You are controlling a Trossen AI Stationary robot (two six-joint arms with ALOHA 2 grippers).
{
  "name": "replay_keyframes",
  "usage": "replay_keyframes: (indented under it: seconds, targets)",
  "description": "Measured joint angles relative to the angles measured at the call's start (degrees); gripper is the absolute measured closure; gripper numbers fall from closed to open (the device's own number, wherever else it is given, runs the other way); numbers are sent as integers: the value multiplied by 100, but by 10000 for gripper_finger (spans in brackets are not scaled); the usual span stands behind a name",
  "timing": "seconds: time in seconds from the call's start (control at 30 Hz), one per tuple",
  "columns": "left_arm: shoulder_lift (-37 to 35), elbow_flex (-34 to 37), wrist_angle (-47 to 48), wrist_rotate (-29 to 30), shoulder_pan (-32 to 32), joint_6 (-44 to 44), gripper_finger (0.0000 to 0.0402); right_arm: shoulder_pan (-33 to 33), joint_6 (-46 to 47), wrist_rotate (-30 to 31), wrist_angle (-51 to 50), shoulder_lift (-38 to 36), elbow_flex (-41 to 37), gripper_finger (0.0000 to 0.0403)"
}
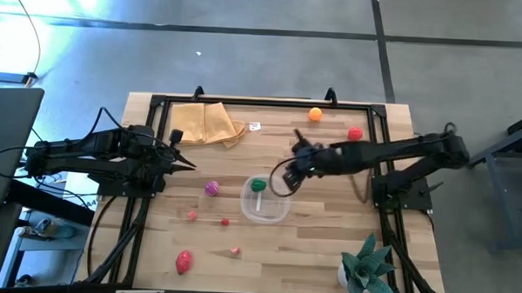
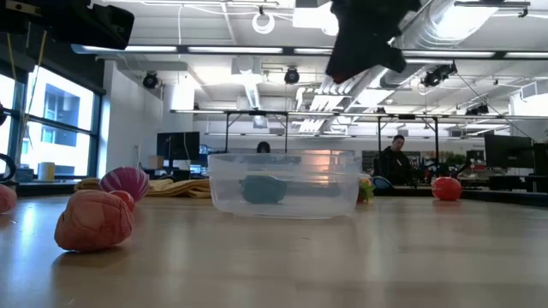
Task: Pick and placing Produce into tupperware
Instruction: Put the top red cherry into the transparent bin
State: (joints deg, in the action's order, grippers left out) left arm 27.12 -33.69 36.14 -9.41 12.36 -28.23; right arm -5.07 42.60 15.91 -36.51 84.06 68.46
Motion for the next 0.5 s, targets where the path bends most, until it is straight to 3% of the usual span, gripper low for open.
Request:
replay_keyframes:
  seconds: [0.3,0.5]
  targets:
    - [1,0,0,0,0,0,378,-216,-1287,-142,-129,1814,1226,314]
    - [1,0,1,0,0,0,378,-284,-1441,-84,-914,2772,1908,314]
